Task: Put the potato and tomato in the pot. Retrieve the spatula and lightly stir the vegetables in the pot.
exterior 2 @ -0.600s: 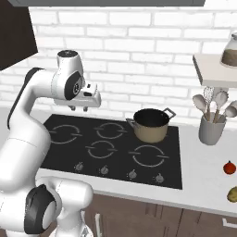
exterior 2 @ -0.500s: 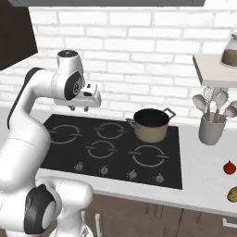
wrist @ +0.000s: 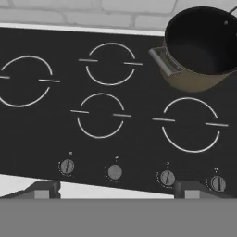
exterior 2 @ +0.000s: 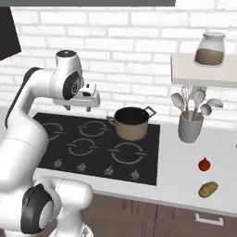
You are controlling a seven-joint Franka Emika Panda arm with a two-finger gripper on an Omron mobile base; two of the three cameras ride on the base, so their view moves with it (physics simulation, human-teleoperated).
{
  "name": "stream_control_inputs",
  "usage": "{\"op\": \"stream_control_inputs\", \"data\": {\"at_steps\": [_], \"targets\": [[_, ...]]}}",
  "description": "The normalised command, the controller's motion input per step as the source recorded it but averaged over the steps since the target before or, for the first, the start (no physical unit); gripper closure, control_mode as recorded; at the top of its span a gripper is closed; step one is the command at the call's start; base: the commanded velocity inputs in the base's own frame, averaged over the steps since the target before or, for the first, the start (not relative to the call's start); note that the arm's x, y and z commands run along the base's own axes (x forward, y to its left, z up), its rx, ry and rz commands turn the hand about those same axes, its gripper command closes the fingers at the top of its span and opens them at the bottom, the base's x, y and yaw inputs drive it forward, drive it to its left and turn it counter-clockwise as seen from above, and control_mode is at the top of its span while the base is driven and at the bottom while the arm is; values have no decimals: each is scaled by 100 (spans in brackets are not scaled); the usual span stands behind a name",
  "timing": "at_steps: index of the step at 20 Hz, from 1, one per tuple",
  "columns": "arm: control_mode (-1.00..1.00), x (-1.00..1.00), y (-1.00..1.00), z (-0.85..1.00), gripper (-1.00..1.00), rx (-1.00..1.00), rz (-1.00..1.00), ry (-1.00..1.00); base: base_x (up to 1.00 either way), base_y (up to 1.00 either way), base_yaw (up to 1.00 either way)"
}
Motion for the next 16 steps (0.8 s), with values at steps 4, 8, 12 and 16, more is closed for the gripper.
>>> {"op": "stream_control_inputs", "data": {"at_steps": [4,8,12,16], "targets": [[100,0,0,0,-100,0,0,0,0,-70,0],[100,0,0,0,-100,0,0,0,2,-62,0],[100,0,0,0,-100,0,0,0,6,-56,0],[100,0,0,0,-100,0,0,0,11,-60,0]]}}
